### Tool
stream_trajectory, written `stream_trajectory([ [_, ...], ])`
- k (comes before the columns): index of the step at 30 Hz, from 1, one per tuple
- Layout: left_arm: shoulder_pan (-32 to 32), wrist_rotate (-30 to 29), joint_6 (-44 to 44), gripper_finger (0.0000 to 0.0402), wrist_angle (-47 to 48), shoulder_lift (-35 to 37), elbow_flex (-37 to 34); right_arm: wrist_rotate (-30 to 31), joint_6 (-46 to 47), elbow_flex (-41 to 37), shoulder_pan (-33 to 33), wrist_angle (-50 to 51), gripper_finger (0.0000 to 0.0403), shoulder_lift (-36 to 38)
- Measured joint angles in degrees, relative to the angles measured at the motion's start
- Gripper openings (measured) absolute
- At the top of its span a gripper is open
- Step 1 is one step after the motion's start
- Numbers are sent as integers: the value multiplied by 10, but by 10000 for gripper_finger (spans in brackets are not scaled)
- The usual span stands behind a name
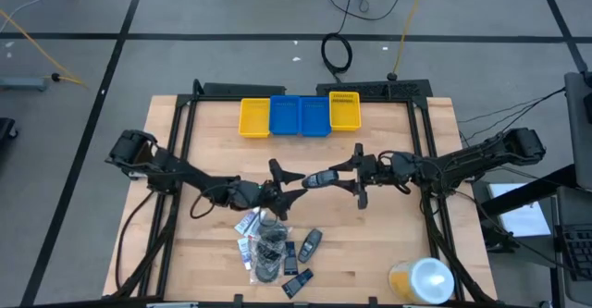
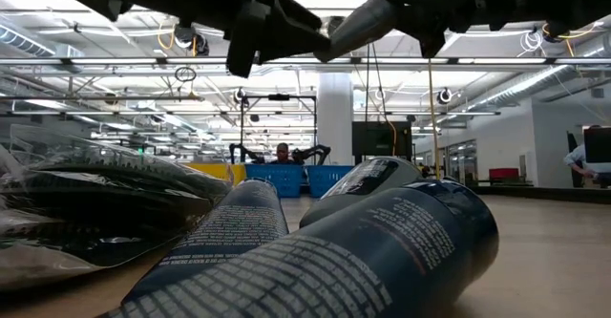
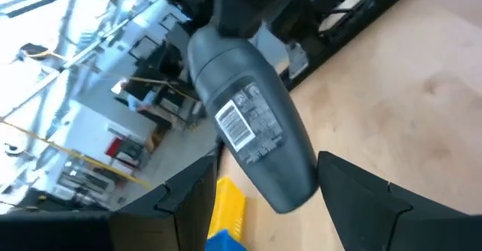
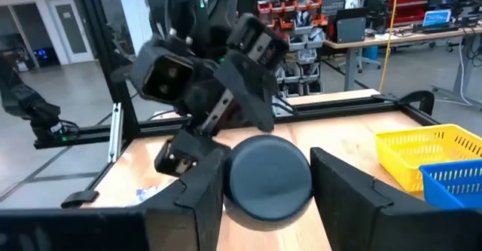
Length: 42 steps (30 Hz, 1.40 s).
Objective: Pick & Place Travel size toiletries
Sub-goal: Put the black deodorant into the left blue bin
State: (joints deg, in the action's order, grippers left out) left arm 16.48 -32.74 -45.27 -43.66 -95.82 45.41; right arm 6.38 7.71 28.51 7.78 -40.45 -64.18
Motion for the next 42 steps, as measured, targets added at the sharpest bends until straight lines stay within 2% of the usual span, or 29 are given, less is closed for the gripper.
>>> stream_trajectory([
  [3,-11,38,14,230,-21,-17,0,-3,3,0,0,-3,159,0],
  [6,-19,46,15,230,-41,-48,16,-1,6,0,0,-13,159,0],
  [12,-29,31,40,230,-38,-142,126,8,7,8,1,1,143,-2],
  [13,-31,28,41,230,-38,-156,149,8,7,9,1,0,135,-4],
  [16,-37,-9,62,230,-26,-189,202,10,8,10,1,-1,57,-3],
  [19,-46,-28,147,230,12,-204,241,10,3,10,1,4,19,-4],
  [21,-55,-12,214,230,49,-207,260,10,-7,10,1,6,1,-3],
  [27,-59,8,298,230,178,-190,273,9,0,9,2,49,13,-3],
  [36,-42,65,308,230,187,-190,273,9,-10,9,2,66,3,-2],
  [42,-43,71,324,230,190,-190,273,10,-13,9,2,80,7,-2],
])
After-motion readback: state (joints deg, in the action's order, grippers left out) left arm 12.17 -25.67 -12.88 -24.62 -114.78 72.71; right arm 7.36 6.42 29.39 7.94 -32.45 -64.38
